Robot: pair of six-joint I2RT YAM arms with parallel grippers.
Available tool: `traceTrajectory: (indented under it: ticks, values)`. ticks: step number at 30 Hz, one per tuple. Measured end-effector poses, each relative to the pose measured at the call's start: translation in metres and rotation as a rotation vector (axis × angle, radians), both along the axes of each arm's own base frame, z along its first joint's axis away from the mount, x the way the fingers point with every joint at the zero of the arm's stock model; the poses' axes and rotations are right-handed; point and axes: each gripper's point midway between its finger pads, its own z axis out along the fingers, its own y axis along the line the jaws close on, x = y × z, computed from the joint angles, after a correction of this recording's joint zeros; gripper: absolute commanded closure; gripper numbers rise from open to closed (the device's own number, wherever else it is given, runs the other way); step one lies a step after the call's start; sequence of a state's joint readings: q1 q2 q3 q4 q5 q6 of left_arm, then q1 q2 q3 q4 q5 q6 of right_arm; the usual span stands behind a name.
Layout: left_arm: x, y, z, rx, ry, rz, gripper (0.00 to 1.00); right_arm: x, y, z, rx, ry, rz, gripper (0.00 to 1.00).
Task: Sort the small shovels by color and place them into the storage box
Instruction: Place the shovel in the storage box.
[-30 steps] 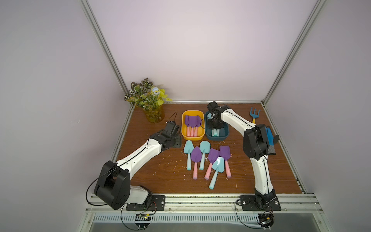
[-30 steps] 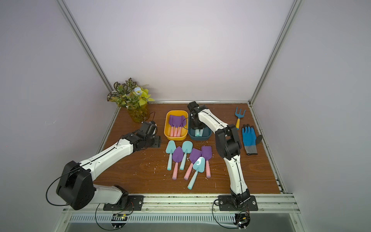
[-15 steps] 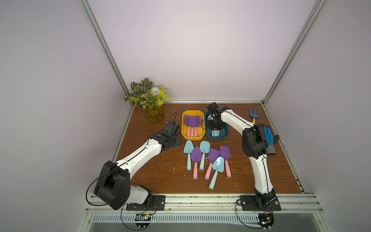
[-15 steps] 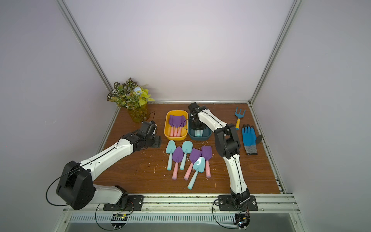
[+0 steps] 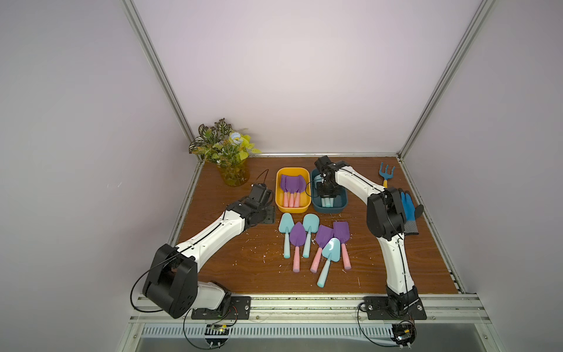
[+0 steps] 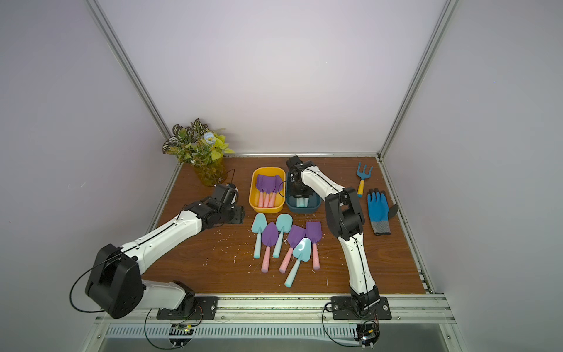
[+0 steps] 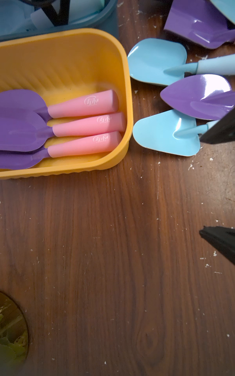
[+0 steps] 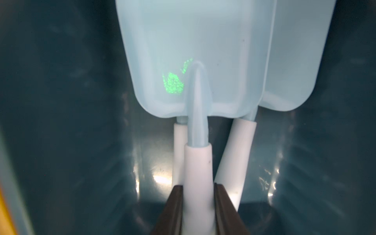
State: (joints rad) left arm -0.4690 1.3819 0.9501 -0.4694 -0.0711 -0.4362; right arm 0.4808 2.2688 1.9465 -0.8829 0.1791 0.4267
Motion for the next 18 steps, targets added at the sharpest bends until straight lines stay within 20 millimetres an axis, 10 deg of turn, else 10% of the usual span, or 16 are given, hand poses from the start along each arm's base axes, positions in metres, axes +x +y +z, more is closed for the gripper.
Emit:
traceTrajectory:
  ticks: [18]
  values:
    - [0.0002, 0.0, 0.0001, -0.001, 0.0, 0.0, 0.33, 0.002, -0.0001, 0.0015, 0.0, -0.008, -0.001, 0.59]
